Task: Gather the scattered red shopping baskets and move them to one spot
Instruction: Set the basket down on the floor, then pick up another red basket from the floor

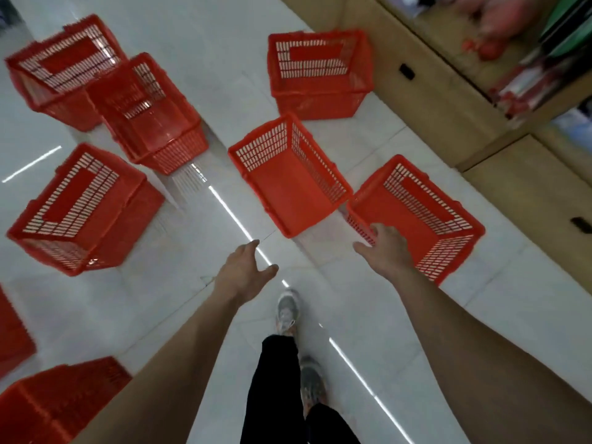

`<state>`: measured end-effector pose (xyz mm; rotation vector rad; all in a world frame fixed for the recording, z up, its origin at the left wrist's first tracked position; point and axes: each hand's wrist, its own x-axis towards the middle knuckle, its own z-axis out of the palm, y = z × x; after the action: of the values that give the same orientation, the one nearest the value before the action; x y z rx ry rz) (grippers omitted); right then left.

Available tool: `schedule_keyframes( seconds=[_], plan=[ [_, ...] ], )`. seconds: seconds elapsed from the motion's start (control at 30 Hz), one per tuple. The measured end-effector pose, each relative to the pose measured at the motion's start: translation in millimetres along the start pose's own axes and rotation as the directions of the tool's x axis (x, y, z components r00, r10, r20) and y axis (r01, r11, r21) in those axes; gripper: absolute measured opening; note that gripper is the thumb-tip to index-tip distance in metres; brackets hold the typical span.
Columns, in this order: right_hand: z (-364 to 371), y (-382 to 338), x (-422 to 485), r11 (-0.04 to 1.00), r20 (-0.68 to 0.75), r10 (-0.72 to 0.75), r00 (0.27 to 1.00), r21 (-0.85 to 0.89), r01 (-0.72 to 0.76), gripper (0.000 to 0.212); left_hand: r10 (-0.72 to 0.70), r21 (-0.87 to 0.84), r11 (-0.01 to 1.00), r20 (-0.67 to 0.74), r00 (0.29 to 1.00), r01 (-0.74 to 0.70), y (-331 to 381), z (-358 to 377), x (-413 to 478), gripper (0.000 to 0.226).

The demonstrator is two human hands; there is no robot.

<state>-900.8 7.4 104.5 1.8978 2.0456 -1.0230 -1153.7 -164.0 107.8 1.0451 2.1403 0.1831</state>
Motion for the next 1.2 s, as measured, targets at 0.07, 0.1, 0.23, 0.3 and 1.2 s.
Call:
schedule_keyframes(
  seconds=[0.07, 0.1, 0.23, 0.3, 1.2],
  plan=[
    [-7.0, 29.5, 15.8, 0.995, -0.019, 0.085, 0.996, 0.057, -0.084, 0.070, 0.047, 0.018, 0.999, 0.043, 0.998, -0.048, 29.8, 10.5, 30.8, 0.082],
    [-10.2, 46.0, 23.9, 0.988, -0.020, 0.131, 0.991, 0.083, -0.128, 0.071, 0.072, 0.025, 0.997, 0.065, 0.995, -0.074, 45.0, 16.3, 46.2, 0.081],
    [-18.9, 111.9, 58.6, 0.933, -0.030, 0.327, 0.945, 0.171, -0.318, 0.068, 0.169, 0.030, 0.984, 0.154, 0.973, -0.176, 101.7, 43.8, 112.1, 0.074],
    [-20.1, 144.4, 75.2, 0.897, -0.058, 0.411, 0.910, 0.203, -0.392, 0.063, 0.210, 0.032, 0.975, 0.204, 0.956, -0.221, 126.3, 61.8, 145.1, 0.074],
    [76.6, 436.3, 267.7, 0.439, -0.123, 0.807, 0.578, 0.779, -0.447, 0.040, 0.263, 0.018, 0.964, -0.175, 0.949, -0.264, 267.8, 311.2, 417.8, 0.047]
  ],
)
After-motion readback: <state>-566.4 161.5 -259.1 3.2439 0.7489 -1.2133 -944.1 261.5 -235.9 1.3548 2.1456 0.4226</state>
